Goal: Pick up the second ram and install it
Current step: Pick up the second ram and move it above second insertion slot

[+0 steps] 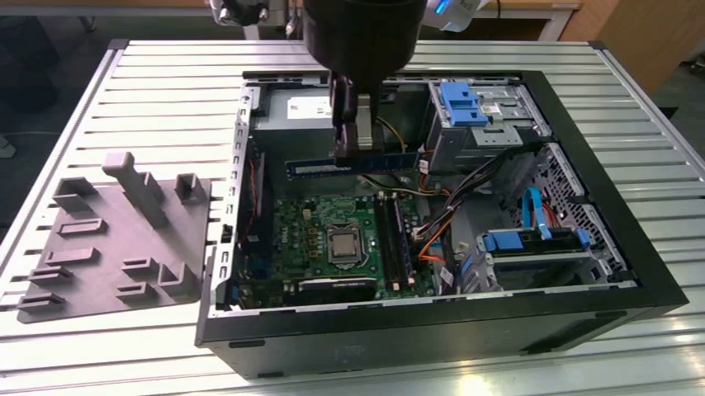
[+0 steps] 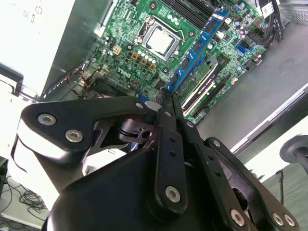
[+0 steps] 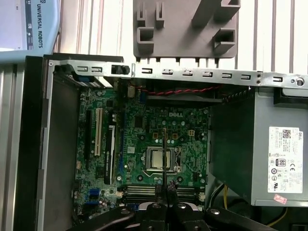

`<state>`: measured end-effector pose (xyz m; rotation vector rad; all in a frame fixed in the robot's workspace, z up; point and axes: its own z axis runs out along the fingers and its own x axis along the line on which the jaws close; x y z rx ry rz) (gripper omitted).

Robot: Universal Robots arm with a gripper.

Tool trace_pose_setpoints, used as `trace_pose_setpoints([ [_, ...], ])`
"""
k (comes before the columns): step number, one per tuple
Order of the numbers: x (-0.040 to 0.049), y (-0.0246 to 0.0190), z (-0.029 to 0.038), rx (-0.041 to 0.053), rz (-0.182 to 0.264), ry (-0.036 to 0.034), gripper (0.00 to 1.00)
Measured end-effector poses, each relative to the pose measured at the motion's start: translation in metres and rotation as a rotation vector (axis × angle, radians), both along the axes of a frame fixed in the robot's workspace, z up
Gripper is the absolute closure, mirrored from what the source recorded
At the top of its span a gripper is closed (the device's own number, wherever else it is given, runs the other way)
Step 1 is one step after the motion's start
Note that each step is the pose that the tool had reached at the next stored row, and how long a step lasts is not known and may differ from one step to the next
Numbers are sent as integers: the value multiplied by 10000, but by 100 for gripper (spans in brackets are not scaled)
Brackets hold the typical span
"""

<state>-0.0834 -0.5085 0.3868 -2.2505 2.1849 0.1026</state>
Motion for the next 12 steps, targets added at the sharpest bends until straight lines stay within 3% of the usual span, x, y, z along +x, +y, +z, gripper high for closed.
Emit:
trace_pose_setpoints([
  [12,4,0,-32,1,-1,0,88],
])
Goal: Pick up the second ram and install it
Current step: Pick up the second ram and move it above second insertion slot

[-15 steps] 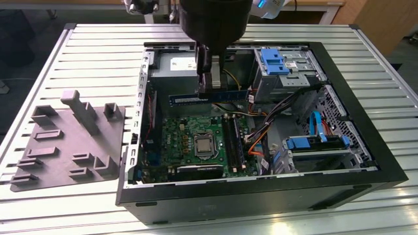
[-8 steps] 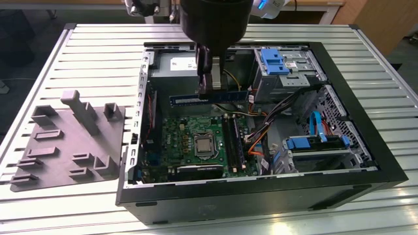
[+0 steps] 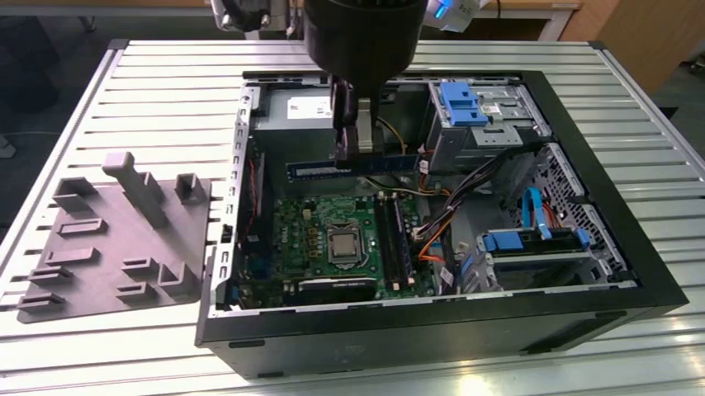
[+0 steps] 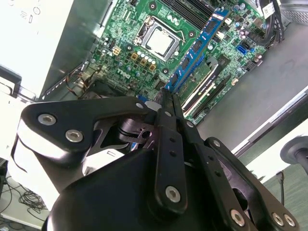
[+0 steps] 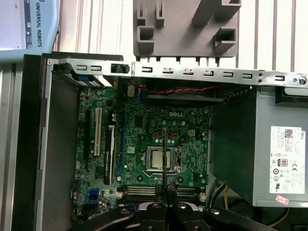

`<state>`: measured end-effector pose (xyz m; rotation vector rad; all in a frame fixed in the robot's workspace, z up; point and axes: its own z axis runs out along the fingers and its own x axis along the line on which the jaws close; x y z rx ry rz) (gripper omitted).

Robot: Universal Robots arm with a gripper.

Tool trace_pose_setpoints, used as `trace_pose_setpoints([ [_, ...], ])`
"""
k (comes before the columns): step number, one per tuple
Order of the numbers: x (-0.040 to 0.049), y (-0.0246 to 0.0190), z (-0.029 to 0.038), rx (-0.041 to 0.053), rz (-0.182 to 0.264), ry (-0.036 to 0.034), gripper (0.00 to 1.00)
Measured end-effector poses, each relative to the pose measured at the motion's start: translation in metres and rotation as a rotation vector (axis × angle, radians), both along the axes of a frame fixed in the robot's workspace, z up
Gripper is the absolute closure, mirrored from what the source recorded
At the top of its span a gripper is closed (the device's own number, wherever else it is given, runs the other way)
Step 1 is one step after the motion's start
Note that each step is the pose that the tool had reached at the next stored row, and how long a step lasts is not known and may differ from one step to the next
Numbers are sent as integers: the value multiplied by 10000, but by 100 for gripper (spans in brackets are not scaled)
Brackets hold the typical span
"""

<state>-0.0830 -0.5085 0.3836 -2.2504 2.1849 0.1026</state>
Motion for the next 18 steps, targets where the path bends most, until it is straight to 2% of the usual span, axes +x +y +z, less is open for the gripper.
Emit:
trace_pose_setpoints([
  [14,1,0,-31,0,0,0,88],
  [16,1,0,-78,0,0,0,88],
  [18,1,0,-81,0,0,0,88],
])
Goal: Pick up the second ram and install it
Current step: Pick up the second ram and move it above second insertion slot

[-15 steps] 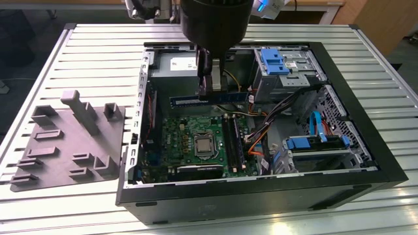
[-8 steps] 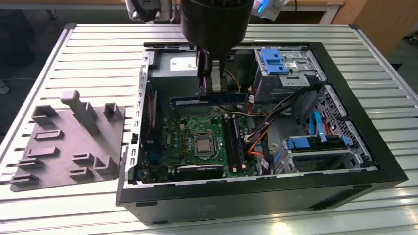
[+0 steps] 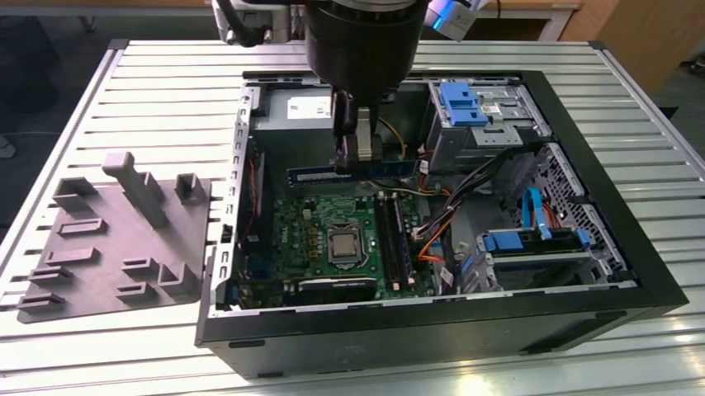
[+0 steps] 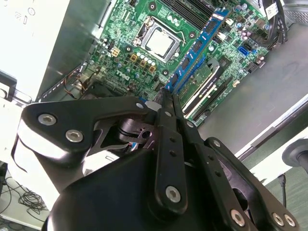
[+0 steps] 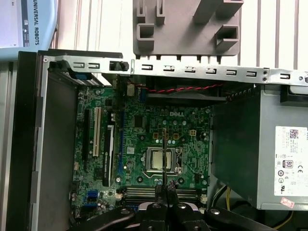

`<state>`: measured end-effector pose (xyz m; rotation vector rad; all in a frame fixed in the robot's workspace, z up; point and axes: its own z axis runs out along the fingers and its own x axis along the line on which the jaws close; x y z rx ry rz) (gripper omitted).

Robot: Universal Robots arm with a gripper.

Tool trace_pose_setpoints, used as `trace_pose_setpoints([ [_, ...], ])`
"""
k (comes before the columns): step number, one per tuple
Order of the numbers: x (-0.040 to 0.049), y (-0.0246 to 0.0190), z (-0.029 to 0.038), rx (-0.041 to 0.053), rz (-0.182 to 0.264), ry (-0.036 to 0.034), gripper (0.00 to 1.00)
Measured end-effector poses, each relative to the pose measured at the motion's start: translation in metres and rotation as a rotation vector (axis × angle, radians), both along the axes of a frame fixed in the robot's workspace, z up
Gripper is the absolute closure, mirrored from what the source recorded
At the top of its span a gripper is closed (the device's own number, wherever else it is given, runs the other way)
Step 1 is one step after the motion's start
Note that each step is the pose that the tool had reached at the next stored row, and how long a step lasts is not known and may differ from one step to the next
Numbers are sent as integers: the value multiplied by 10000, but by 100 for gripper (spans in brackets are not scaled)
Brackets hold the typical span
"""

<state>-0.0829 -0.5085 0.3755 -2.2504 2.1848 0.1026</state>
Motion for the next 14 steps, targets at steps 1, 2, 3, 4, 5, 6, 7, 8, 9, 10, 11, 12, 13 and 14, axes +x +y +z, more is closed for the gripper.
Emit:
trace_pose_setpoints([
  [1,0,0,-2,1,0,0,88],
  [2,0,0,-4,0,0,0,88],
  [3,0,0,-21,0,0,0,88],
  [4,0,0,-32,0,0,0,88],
  [5,0,0,-33,0,0,0,88],
  [6,0,0,-34,0,0,0,88],
  [7,0,0,-37,1,0,0,88],
  [8,0,0,-38,1,0,0,88],
  [9,0,0,-41,1,0,0,88],
  [10,0,0,-43,0,0,0,88],
  [11,0,0,-45,0,0,0,88],
  [12,0,0,-47,0,0,0,88],
  [13,0,0,-49,0,0,0,88],
  [14,0,0,-51,-1,0,0,88],
])
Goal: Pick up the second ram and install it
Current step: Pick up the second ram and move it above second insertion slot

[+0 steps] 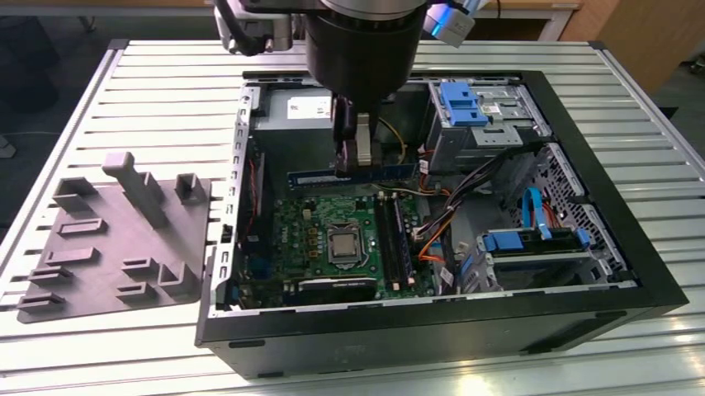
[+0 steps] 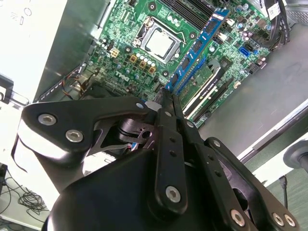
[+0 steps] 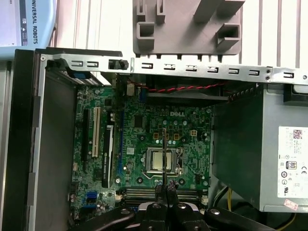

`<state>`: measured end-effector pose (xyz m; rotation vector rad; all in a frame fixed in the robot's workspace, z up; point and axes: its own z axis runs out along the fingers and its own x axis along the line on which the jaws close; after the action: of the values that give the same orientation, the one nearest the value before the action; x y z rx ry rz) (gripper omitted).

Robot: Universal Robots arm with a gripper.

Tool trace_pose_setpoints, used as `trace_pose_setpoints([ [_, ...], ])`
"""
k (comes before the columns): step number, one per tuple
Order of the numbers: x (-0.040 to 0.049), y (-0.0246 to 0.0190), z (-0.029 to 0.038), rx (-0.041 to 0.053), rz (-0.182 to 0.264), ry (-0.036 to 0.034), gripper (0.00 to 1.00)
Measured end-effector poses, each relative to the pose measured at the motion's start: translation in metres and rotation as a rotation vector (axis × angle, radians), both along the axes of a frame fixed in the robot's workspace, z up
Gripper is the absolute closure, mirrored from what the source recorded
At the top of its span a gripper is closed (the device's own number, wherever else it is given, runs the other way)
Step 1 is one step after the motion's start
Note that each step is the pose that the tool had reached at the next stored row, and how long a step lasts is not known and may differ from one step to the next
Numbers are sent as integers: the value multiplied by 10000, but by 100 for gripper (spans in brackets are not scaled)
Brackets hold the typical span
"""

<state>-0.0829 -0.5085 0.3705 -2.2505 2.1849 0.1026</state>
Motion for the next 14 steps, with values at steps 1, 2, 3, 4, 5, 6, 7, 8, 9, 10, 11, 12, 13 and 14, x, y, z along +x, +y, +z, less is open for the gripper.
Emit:
trace_pose_setpoints([
  [1,0,0,-5,0,0,0,88],
  [2,0,0,-11,0,0,0,88],
  [3,0,0,-12,-1,0,0,88],
  [4,0,0,-14,0,0,0,88],
  [5,0,0,-16,1,0,0,88],
  [6,0,0,-18,0,0,0,88],
  [7,0,0,-20,1,-1,-1,88],
  [8,0,0,-22,1,0,0,88],
  [9,0,0,-25,1,0,0,88],
  [10,0,0,-28,1,0,0,88],
  [11,0,0,-30,0,0,0,88],
  [12,0,0,-32,1,-1,0,88],
  [13,0,0,-35,1,0,-1,88],
  [14,0,0,-38,1,0,0,88],
])
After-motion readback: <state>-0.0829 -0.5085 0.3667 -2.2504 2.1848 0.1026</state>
